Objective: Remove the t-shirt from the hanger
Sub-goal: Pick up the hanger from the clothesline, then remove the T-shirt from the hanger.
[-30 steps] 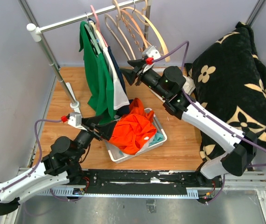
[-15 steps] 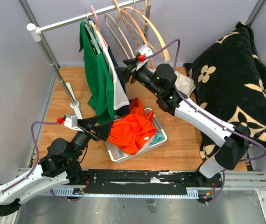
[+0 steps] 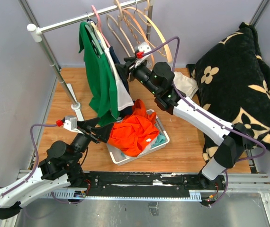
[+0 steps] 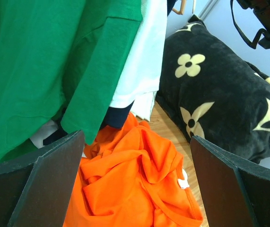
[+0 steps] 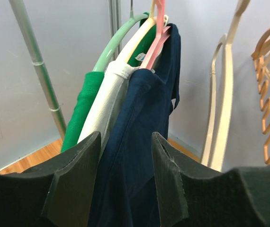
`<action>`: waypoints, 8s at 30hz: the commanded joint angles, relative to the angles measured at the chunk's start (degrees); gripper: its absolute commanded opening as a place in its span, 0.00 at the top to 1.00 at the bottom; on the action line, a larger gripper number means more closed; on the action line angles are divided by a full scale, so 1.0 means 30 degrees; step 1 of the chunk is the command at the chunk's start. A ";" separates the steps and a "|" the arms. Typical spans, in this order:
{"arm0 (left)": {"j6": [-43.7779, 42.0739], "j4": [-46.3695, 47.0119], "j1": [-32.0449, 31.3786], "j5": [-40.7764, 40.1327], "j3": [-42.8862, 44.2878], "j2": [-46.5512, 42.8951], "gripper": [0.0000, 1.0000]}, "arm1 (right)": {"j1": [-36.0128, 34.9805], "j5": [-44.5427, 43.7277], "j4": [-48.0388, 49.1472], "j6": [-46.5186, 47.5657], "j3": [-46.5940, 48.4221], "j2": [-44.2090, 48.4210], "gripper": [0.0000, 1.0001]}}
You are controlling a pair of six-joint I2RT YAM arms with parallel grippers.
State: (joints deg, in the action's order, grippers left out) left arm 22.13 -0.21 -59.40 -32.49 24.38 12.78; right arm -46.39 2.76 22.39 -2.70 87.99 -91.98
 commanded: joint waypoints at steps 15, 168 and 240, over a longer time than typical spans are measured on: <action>-0.0174 0.0108 -0.0145 -0.0474 -0.0027 -0.0304 0.02 | -0.0534 -0.1609 -0.0783 0.0102 0.2252 -0.1460 0.58; -0.9751 0.7635 0.4882 1.2587 1.9023 2.0102 0.25 | -0.1077 -0.2728 0.1285 0.3361 -1.3127 1.8529 0.99; -1.0030 0.5972 0.4971 1.0078 2.4957 2.3630 0.99 | -0.1079 -0.4977 -0.5482 0.3286 -1.5003 2.3119 0.87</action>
State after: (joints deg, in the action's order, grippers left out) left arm -7.05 15.38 -44.71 -0.99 95.61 83.72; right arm -48.64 -9.80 7.60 7.60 43.90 -23.68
